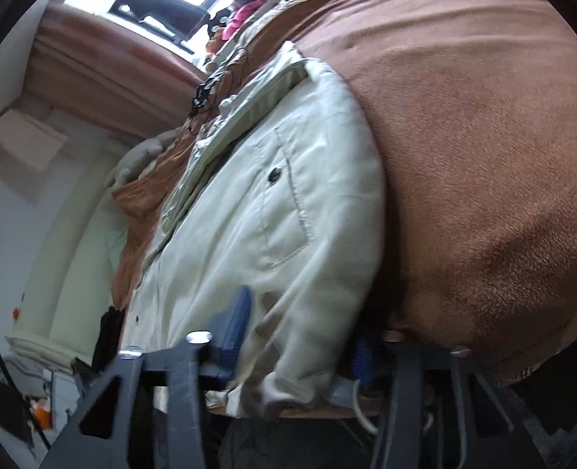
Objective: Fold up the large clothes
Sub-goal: 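Grasp the jacket hem with both grippers, then lift the hem with both grippers and fold it over toward the collar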
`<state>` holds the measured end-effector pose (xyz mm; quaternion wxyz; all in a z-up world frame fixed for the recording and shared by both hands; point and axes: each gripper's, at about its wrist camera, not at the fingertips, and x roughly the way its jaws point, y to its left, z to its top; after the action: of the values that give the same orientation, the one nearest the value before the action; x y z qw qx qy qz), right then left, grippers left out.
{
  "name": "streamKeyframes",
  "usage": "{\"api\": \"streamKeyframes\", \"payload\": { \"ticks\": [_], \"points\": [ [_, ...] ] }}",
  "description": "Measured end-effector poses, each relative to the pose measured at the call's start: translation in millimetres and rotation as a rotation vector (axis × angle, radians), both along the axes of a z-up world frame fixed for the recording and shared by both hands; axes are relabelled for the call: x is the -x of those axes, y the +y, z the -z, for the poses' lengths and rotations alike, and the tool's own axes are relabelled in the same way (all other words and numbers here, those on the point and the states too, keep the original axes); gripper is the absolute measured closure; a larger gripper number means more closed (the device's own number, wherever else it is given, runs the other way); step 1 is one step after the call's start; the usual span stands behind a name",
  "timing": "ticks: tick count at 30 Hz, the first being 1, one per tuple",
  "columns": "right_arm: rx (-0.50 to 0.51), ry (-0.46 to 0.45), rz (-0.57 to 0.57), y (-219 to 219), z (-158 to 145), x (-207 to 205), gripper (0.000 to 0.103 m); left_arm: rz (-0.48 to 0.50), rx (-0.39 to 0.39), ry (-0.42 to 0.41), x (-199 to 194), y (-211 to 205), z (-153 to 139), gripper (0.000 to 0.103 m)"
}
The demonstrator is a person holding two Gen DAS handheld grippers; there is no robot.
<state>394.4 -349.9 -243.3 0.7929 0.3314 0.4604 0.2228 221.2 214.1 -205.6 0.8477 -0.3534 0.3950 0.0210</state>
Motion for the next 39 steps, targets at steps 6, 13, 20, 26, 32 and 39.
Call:
{"api": "streamKeyframes", "payload": {
  "ticks": [6,13,20,26,32,39],
  "points": [
    [0.002,-0.008,0.023,-4,-13,5,0.091,-0.038,0.039,-0.006,12,9,-5,0.093],
    [0.001,-0.087,0.027,-2,-62,16,0.093,-0.057,0.037,-0.11,26,15,-45,0.097],
    [0.003,-0.183,-0.001,5,-116,38,0.093,-0.065,0.036,-0.215,50,22,-97,0.098],
    [-0.012,-0.256,0.009,4,-158,57,0.093,-0.07,0.037,-0.292,79,26,-135,0.098],
    [-0.028,-0.352,-0.004,6,-205,86,0.093,-0.079,0.021,-0.364,119,28,-172,0.098],
    [-0.064,-0.446,-0.028,7,-250,115,0.093,-0.083,-0.001,-0.464,161,26,-226,0.098]
  ]
}}
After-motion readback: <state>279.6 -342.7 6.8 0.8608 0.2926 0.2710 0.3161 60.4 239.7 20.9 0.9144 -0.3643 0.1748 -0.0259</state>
